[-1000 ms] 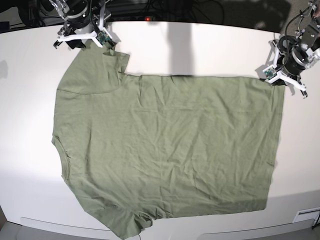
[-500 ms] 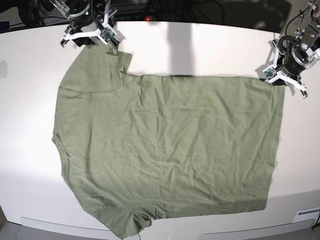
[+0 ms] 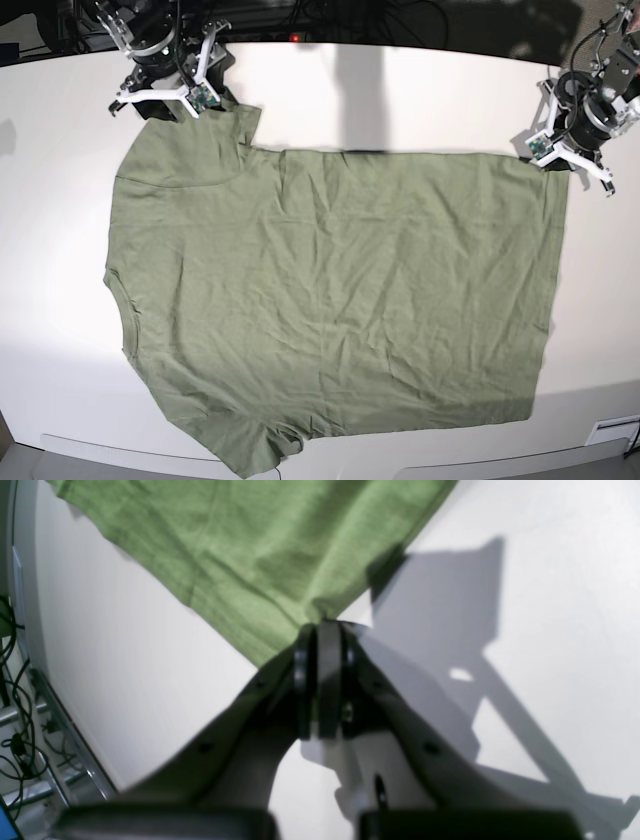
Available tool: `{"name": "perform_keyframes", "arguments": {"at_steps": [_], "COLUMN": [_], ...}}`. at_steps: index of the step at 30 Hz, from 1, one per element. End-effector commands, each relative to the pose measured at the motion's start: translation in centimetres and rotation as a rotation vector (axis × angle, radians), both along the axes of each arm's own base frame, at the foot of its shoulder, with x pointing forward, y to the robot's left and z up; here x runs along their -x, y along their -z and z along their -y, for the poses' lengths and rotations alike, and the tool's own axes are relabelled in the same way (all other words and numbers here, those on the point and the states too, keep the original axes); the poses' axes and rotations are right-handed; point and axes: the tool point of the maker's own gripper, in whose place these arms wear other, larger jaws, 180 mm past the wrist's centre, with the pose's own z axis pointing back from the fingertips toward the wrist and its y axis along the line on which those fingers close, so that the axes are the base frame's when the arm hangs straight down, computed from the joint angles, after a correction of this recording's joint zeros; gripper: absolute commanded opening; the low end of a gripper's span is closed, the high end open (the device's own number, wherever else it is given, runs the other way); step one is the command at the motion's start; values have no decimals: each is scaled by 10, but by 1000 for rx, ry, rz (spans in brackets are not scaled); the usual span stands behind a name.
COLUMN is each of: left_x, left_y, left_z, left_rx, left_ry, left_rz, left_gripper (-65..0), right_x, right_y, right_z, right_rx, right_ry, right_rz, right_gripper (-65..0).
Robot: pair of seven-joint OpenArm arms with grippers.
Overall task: Fold the T-shirt properly
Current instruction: 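Grasp the shirt shoulder edge with the right gripper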
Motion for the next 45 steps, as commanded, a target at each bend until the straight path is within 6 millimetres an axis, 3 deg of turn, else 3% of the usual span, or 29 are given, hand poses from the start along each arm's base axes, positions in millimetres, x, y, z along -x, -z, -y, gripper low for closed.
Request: {"name": "perform_keyframes", "arguments": {"at_steps": [1,10,16,26,34,37,45], "left_x": [6,6,6,6,6,6,6], "left_y": [2,2,2,2,2,2,2], "left_z": [-4,-4,-4,-4,-4,-4,-4], "left_rx": [-13,-13,-13,-13,-13,-13,-16], "left_ry": [11,11,11,11,11,11,12], "left_rz": [-32,-32,-31,-32,-32,-31,-31], "left_gripper": [-650,-650,-650,-650,-650,-650,-650], "right_x": [33,38,41,42,42,42,38], "right_y": [15,10,10,9,9,9,7], "right_z": [17,-4,-11,-4,-3,-3,0], "right_rx": [86,160,181,212,214,214,247], "right_ry": [-8,-174,-191,-158,-157,-157,-175], "right_rz": [-151,-131,-107,-113,-114,-114,-92], "right_gripper": [-273,-274,-313,-321,-525,-642,-650]}}
